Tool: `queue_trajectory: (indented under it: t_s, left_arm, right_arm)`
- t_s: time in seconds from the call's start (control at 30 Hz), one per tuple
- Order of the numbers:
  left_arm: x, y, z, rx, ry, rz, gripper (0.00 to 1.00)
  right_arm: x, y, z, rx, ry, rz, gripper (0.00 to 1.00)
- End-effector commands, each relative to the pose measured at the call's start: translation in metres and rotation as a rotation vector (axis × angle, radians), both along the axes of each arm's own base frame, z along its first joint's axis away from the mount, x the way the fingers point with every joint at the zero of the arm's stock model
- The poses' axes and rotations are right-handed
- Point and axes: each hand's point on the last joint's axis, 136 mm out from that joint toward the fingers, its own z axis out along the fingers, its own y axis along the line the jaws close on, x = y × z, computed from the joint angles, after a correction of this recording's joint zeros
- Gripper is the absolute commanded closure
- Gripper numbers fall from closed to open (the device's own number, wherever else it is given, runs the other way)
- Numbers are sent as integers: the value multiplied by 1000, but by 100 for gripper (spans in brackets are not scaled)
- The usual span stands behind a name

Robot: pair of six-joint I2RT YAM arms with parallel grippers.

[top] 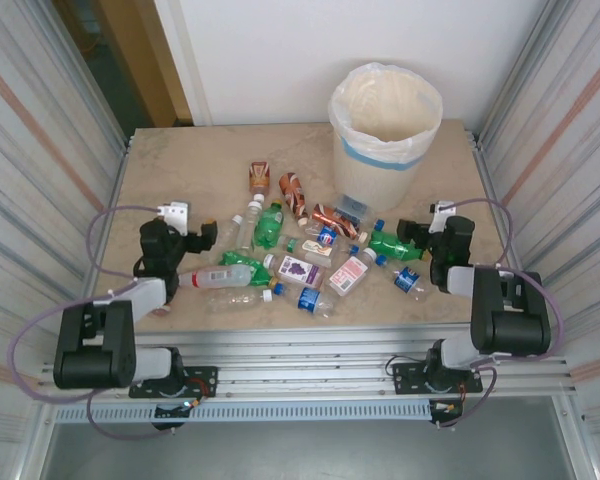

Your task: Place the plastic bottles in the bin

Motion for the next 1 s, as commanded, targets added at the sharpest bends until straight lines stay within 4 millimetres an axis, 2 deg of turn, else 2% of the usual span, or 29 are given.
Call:
queue_trajectory:
  t_s: [0.0,0.17,0.3,0.47,0.53,0.7,0.87,0.97]
  left_arm:
    - [-4,5,33,-8,-42,33,1]
    - [-24,25,62,-77,29,186,1]
    - [-60,42,63,-183,174,341,1]
    - [-107,46,44,-295,375,454,1]
    - [-124,44,34,-325,455,491,1]
    - [-166,36,6,-355,656,525,1]
    - [-178,40,-6,-311,717,612,1]
    - [-182,45,-22,-270,776,655,1]
  right_arm:
    - [0,-15,26,11,-20,-87,2]
    - [-13,-30,65,-16,-66,-176,2]
    - [-28,-40,91,5,-70,-257,2]
    - [-48,-41,107,81,-18,-323,2]
    - [-54,-39,107,103,32,-345,2]
    - [-62,-20,110,76,110,-313,2]
    - [-64,-6,118,18,115,-303,2]
    - [-64,-6,127,3,100,-312,2]
